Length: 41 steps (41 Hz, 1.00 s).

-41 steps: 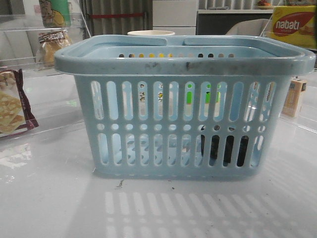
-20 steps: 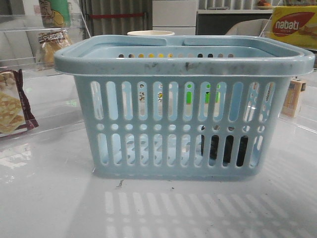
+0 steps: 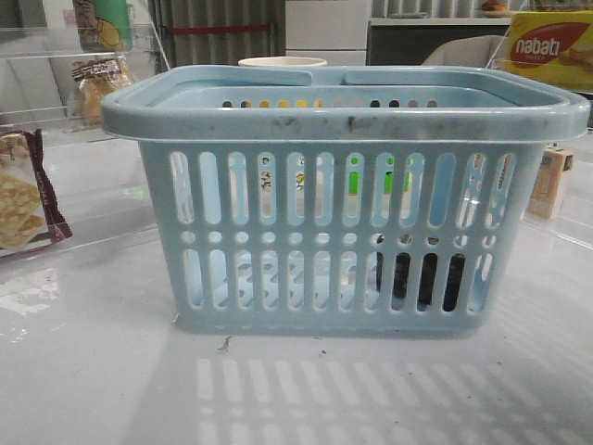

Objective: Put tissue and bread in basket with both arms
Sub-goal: 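Reach the left gripper to the packaged bread bun and grasp it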

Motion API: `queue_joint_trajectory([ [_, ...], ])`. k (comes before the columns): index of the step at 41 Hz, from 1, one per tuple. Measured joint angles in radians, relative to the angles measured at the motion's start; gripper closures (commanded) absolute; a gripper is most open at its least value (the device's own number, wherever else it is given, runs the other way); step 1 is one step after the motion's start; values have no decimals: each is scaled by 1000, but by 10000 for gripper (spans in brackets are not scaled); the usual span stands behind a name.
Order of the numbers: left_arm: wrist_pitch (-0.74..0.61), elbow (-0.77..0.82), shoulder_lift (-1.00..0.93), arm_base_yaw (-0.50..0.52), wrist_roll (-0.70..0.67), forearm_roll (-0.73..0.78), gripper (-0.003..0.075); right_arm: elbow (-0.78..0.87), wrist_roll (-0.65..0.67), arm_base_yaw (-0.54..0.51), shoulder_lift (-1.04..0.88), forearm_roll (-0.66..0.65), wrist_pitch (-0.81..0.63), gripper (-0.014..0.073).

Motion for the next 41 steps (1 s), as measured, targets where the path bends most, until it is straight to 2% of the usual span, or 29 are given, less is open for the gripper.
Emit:
queue_joint_trajectory([
  [6,-31,0,0,0,0,0,232,0,0,0,0,0,0,192],
  [11,-118,0,4,0,0,-1,232,0,0,0,0,0,0,192],
  [19,-218,-48,109,0,0,19,211,0,0,0,0,0,2,192],
  [27,-232,-189,328,2,0,33,56,0,0,0,0,0,2,192],
  [41,-237,-557,752,122,0,19,54,0,0,0,0,0,2,192],
])
